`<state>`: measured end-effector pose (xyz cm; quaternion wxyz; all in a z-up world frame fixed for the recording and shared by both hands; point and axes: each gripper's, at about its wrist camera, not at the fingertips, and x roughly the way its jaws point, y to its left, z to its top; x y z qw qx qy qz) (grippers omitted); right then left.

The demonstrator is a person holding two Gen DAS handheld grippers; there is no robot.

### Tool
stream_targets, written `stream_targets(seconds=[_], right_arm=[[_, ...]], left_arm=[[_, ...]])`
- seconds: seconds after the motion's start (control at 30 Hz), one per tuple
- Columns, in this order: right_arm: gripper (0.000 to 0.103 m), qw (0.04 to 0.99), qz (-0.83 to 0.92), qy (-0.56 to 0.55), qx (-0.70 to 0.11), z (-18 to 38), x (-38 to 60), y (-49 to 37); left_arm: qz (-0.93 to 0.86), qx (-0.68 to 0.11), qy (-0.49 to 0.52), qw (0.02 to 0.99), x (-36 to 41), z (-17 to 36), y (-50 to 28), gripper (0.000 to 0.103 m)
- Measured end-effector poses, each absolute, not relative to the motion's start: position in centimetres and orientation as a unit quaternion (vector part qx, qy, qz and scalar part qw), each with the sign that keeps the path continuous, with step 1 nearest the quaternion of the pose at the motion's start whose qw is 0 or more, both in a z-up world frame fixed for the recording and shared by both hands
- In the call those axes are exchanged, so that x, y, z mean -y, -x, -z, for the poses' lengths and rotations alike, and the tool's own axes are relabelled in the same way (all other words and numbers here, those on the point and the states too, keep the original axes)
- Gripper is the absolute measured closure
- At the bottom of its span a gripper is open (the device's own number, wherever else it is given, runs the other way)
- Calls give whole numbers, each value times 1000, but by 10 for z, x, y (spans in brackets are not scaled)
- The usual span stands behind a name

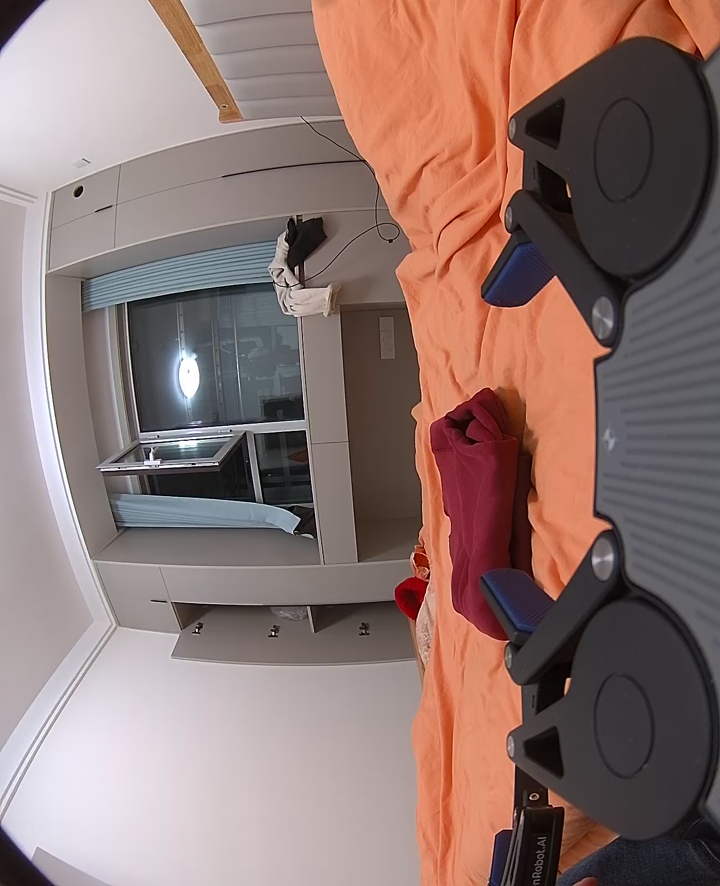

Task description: Fold small clothes

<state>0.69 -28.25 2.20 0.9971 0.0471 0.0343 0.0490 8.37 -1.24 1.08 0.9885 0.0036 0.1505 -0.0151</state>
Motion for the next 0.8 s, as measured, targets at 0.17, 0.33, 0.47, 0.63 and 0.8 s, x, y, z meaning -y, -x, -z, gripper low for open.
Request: stream_targets(seconds=[0.17, 0.33, 0.47, 0.63, 0.8], right_arm=[[0, 997, -49, -47, -34, -22, 283, -7], [0, 997, -49, -47, -35, -22, 283, -7], [0, 997, -49, -47, -35, -22, 283, -7], [0, 997, -49, -47, -35, -23, 283, -6], [0, 997, -49, -47, -35, -23, 283, -6]], left_arm=[[15, -151, -4, 988, 13, -11, -84, 1], [6, -150, -8, 989, 13, -10, -83, 0], [1, -149, -11, 989, 11, -8, -81, 0], [0, -149, -12, 989, 9, -6, -79, 0], [0, -149, -12, 989, 9, -7, -79, 0]])
